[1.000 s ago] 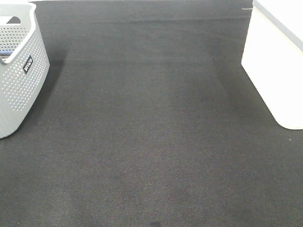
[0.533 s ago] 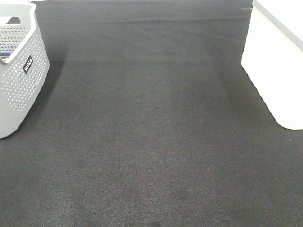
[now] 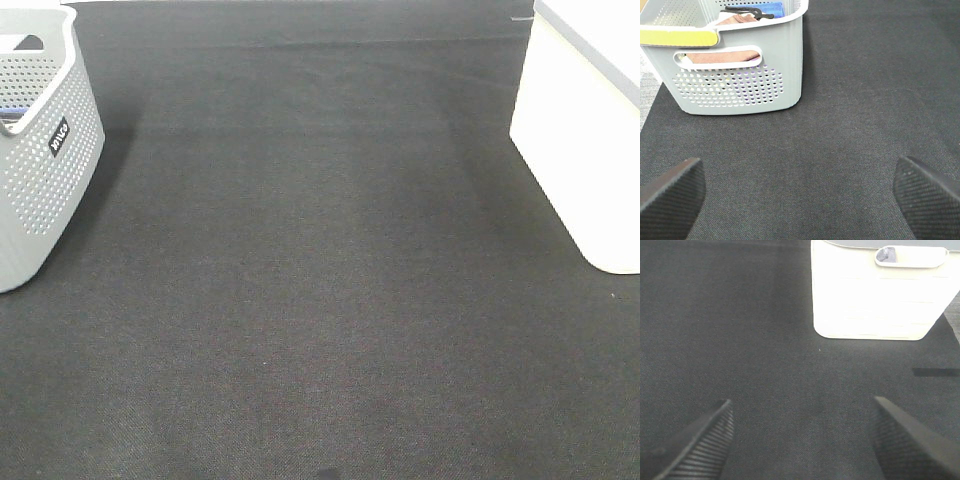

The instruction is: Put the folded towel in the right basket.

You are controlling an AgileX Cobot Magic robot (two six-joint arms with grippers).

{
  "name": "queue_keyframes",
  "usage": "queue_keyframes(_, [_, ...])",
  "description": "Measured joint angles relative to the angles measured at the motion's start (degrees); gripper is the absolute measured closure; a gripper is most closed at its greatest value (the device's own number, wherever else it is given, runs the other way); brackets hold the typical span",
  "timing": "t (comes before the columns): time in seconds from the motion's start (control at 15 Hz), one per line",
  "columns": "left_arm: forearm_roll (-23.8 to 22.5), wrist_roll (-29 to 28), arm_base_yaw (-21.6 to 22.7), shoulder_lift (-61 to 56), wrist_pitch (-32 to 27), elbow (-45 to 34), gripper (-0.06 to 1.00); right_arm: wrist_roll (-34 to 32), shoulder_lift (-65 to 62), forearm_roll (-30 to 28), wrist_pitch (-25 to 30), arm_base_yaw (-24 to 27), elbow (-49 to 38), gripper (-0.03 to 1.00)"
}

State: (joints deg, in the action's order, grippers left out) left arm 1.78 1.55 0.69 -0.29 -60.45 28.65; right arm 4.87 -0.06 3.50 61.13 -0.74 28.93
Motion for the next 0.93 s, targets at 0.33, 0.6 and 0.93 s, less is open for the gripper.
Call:
queue_keyframes(0.33, [0.0,0.0,0.0,0.0,0.0,0.0,-0.03,0.1,-0.3,0.0,0.0,0.0,0.0,0.25])
queue_keyframes(0.6, [0.0,0.0,0.0,0.0,0.0,0.0,-0.03,0.1,-0.3,0.0,0.0,0.0,0.0,0.25])
queue_keyframes(0.93, [0.0,0.0,0.0,0.0,0.0,0.0,-0.03,0.1,-0.3,0.0,0.0,0.0,0.0,0.25])
